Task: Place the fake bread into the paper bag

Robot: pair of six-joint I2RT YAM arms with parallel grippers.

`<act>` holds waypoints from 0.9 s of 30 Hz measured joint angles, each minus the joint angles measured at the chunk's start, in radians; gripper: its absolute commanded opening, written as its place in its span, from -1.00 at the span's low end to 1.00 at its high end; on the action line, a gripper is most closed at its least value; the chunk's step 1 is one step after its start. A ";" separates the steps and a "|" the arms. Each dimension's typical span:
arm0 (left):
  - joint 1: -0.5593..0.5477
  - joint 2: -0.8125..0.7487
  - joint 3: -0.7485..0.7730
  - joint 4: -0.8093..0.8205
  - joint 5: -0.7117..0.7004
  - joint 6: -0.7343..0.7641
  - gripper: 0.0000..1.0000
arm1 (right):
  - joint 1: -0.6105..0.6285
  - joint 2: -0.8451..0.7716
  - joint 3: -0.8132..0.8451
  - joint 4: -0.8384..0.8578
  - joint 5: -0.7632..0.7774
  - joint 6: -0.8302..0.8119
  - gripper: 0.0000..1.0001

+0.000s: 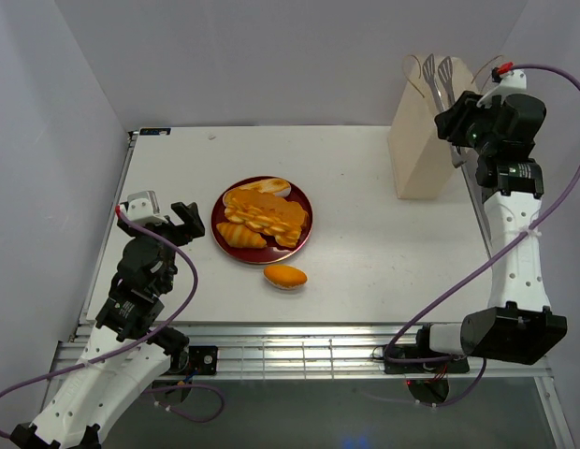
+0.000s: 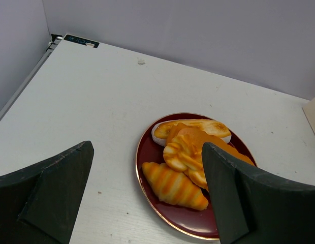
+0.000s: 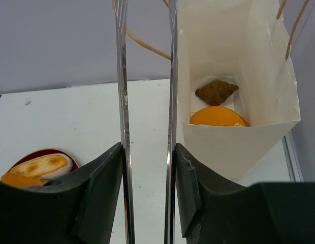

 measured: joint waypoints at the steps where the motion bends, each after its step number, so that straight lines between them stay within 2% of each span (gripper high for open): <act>1: -0.001 0.000 0.000 0.000 0.000 0.000 0.96 | 0.000 -0.013 -0.001 -0.002 -0.018 0.001 -0.03; 5: -0.002 0.000 0.000 0.000 0.000 0.000 0.96 | 0.017 -0.109 -0.048 0.024 -0.091 0.002 -0.04; 16: -0.002 0.004 -0.011 0.000 -0.002 0.000 0.96 | 0.179 -0.359 -0.235 0.066 -0.200 -0.049 -0.02; 21: -0.002 0.014 -0.011 0.000 -0.004 0.001 0.96 | 0.401 -0.401 -0.362 0.076 -0.234 -0.107 0.00; 27: -0.002 0.014 -0.011 0.000 -0.011 0.001 0.96 | 0.736 -0.375 -0.434 0.002 -0.155 -0.211 0.02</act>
